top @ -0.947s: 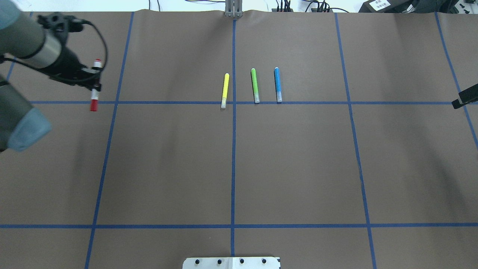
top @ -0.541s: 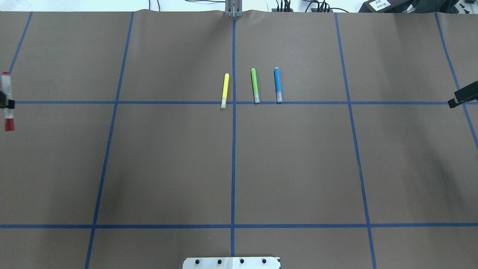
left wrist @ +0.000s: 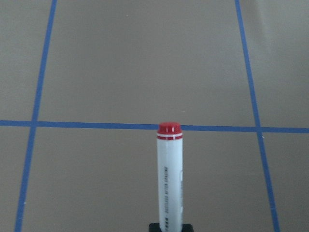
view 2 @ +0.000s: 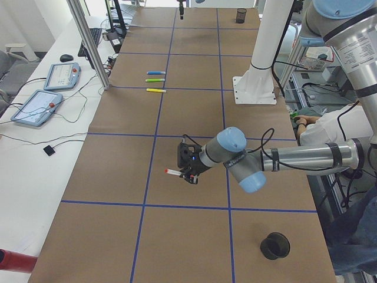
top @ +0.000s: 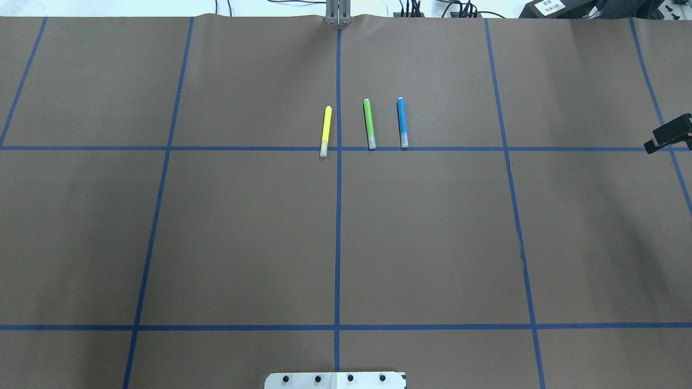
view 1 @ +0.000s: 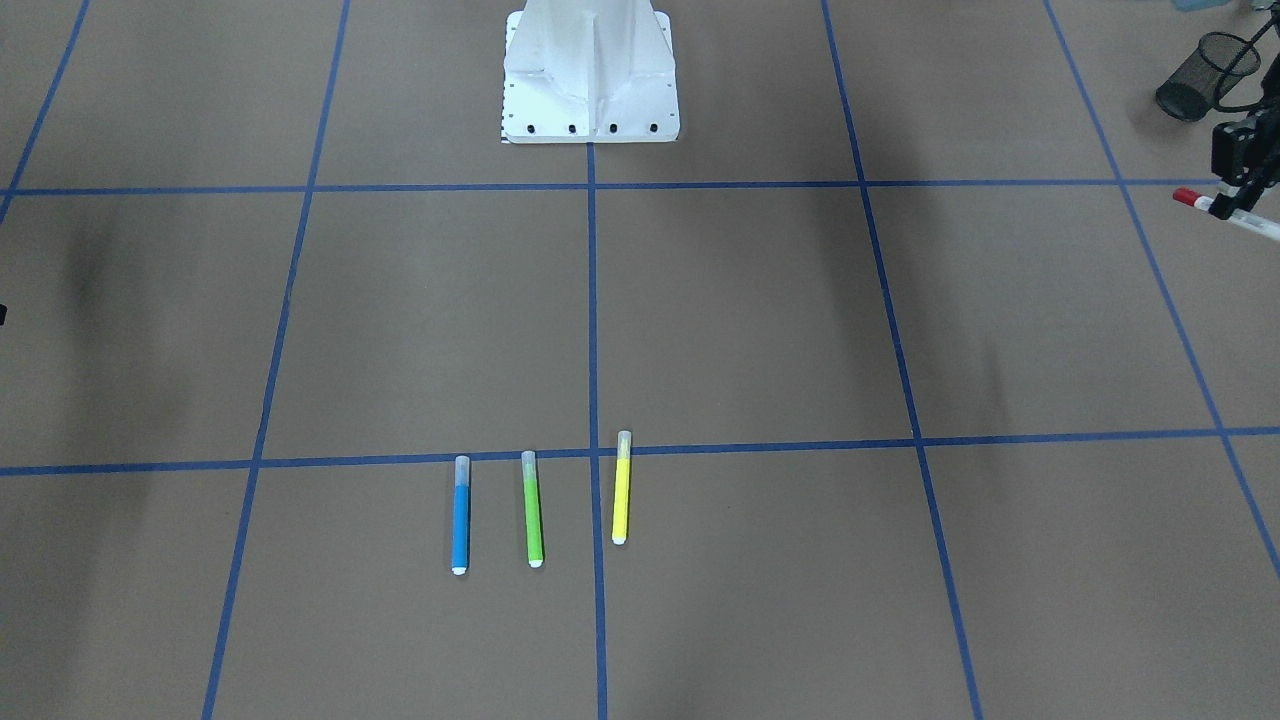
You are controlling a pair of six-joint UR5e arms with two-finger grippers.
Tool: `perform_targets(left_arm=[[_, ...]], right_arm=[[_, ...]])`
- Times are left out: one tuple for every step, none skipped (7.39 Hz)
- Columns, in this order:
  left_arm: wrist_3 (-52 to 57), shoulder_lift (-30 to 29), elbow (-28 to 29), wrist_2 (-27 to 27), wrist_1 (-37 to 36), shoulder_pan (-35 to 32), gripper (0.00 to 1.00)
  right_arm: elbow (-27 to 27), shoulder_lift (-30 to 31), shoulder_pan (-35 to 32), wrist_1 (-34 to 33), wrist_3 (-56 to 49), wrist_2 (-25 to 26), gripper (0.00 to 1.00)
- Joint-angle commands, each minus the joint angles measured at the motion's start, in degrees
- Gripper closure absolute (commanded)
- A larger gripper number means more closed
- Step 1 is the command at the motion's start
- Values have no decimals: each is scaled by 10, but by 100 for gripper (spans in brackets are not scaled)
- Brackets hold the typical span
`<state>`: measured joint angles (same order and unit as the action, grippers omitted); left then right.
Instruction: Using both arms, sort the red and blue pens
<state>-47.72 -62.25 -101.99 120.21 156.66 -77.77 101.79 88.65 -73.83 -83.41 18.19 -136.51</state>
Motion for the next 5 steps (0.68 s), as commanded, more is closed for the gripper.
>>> perform_targets(left_arm=[[25, 8, 194, 73, 214, -113, 100], [61, 17, 213, 80, 228, -168, 100], [93, 40, 210, 79, 230, -205, 100], [121, 63, 205, 79, 231, -242, 100], [153, 99, 203, 79, 248, -265, 100]], right_arm=[[0, -1, 0, 0, 0, -1, 0], [0, -1, 0, 0, 0, -1, 0], [0, -1, 0, 0, 0, -1, 0], [0, -1, 1, 0, 0, -1, 0], [1, -1, 1, 0, 1, -1, 0]])
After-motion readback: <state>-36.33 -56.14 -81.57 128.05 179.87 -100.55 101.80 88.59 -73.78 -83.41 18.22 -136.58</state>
